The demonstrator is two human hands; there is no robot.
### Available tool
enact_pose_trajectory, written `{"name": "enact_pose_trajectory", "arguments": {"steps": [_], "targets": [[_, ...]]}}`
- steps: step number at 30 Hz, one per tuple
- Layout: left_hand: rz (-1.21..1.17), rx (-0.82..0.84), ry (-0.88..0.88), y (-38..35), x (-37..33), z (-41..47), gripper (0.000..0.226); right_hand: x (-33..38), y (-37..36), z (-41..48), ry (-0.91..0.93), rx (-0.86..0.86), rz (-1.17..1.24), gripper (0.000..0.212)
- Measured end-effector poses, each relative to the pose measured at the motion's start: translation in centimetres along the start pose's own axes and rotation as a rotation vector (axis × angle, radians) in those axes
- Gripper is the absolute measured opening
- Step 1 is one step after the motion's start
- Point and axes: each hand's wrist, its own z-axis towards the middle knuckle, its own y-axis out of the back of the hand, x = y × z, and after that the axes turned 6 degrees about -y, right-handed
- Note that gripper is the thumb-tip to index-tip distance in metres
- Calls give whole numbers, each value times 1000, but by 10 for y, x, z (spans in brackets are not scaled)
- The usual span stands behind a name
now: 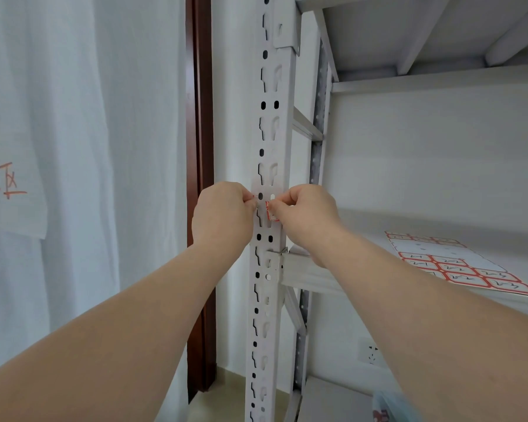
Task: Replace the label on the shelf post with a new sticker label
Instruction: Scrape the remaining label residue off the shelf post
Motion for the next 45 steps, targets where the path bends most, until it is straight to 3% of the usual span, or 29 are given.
{"name": "enact_pose_trajectory", "arguments": {"steps": [12, 36, 45], "targets": [[-83, 52, -24, 4, 9, 1, 21, 1, 1, 1, -20, 13, -9, 31], [208, 6, -108, -11, 10, -1, 30, 2, -1, 0, -7, -12, -10, 29], [245, 12, -84, -10, 9, 1, 18, 4, -1, -2, -13, -8, -9, 26]]}}
